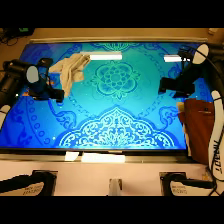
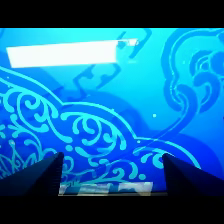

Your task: Fold the shirts.

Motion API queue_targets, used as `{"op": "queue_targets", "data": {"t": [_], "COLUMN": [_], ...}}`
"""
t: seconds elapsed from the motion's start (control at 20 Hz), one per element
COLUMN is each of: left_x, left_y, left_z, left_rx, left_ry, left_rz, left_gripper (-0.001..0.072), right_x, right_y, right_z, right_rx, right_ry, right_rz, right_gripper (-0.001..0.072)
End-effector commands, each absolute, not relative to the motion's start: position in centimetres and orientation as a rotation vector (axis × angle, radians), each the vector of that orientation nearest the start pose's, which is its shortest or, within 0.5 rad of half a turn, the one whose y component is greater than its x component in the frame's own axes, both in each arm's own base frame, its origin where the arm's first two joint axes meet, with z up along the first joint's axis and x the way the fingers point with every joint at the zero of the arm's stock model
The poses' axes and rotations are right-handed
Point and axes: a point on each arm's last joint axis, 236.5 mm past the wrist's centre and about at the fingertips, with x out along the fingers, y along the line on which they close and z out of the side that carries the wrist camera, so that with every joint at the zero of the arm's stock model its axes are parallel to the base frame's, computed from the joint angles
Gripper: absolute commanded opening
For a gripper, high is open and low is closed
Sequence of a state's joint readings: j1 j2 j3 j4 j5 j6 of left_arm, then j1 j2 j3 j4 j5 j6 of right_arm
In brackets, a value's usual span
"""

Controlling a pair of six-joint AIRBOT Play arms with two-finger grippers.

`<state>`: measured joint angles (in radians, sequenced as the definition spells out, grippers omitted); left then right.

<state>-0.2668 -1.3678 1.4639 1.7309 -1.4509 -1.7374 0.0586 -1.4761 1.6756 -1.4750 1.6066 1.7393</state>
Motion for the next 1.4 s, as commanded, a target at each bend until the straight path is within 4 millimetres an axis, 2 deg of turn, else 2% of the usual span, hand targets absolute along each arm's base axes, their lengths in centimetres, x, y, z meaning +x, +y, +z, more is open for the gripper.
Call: {"op": "queue_targets", "data": {"t": [0.0,0.2,0.25,0.5,0.6,0.65,0.7,0.85,0.95,1.05,1.15,1.25,1.35], "left_x": [38.5,38.6,39.4,45.0,48.5,50.3,52.1,56.5,58.8,59.8,60.0,59.9,59.8], "left_y": [-6.6,-6.7,-6.9,-9.2,-10.8,-11.3,-10.8,-5.6,-3.2,-2.8,-3.4,-3.7,-3.8], "left_z": [6.5,6.5,6.6,7.1,8.3,8.7,8.3,4.0,1.0,-2.5,-5.7,-8.0,-9.5], "left_rx": [0.161,0.160,0.157,0.106,0.075,0.068,0.063,0.031,-0.039,-0.134,-0.205,-0.212,-0.212], "left_ry": [1.323,1.319,1.288,1.075,0.920,0.850,0.820,0.947,1.026,1.102,1.146,1.176,1.195], "left_rz": [0.007,0.006,-0.001,-0.059,-0.100,-0.114,-0.103,0.012,0.056,0.051,0.029,0.027,0.029], "left_gripper": [0.0720,0.0720,0.0720,0.0720,0.0707,0.0667,0.0667,0.0711,0.0720,0.0720,0.0720,0.0720,0.0720], "right_x": [39.8,39.9,39.9,41.9,42.7,42.7,42.7,42.7,42.6,42.5,42.4,42.4,42.4], "right_y": [4.6,4.7,4.7,4.8,4.8,4.8,4.8,5.3,6.3,7.3,7.7,7.7,7.9], "right_z": [8.4,8.4,8.4,8.8,9.1,9.1,9.1,9.1,9.3,9.4,9.5,9.5,9.5], "right_rx": [0.162,0.163,0.163,0.171,0.174,0.175,0.175,0.211,0.243,0.260,0.272,0.275,0.279], "right_ry": [1.416,1.415,1.415,1.328,1.294,1.292,1.292,1.295,1.299,1.301,1.303,1.302,1.304], "right_rz": [0.012,0.013,0.013,0.017,0.019,0.019,0.019,0.021,0.055,0.096,0.110,0.113,0.117], "right_gripper": [0.0661,0.0661,0.0662,0.0662,0.0662,0.0662,0.0662,0.0662,0.0662,0.0662,0.0662,0.0662,0.0662]}}
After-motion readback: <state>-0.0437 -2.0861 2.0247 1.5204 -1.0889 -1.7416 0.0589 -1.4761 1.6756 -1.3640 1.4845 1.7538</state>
